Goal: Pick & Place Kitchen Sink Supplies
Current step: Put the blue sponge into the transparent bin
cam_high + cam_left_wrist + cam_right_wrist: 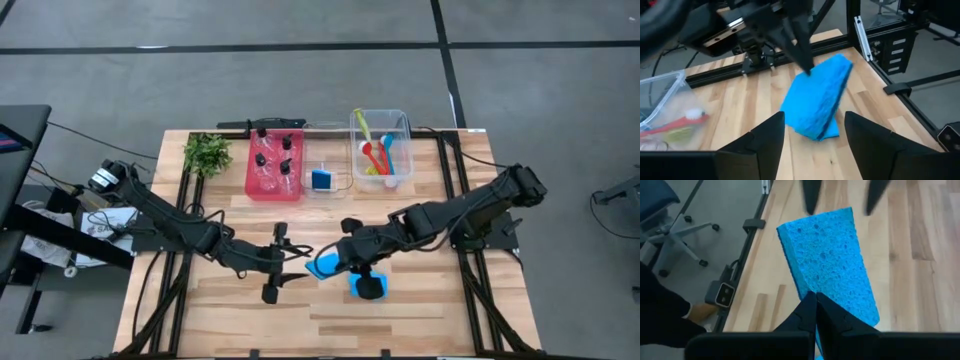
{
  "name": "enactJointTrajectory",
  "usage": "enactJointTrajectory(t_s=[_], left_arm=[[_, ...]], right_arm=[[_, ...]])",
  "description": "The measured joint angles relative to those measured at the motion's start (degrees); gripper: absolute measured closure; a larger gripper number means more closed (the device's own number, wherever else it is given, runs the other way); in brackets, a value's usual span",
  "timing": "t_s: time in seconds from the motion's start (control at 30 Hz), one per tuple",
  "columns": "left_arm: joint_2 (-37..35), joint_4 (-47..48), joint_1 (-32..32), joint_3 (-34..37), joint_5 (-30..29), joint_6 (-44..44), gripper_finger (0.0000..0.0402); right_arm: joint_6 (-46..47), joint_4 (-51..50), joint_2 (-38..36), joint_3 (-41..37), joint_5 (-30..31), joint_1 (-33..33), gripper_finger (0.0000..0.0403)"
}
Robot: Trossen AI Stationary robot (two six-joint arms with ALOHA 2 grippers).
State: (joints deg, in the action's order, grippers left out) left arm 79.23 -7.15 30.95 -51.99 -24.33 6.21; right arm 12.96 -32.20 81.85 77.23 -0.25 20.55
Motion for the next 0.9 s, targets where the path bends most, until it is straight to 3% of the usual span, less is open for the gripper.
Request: enactJointTrajectory(t_s=[0.6, 0.9], left_arm=[[6.4, -7.9, -0.3, 0.0, 0.7, 0.0, 0.0202], [5.2, -9.1, -0.3, 0.0, 0.4, 0.0, 0.0258]], right_arm=[[-1.4, 4.0, 0.0, 0.0, -3.0, -2.3, 0.0403], [-1.5, 4.0, 0.0, 0.0, -3.0, -2.3, 0.0403]])
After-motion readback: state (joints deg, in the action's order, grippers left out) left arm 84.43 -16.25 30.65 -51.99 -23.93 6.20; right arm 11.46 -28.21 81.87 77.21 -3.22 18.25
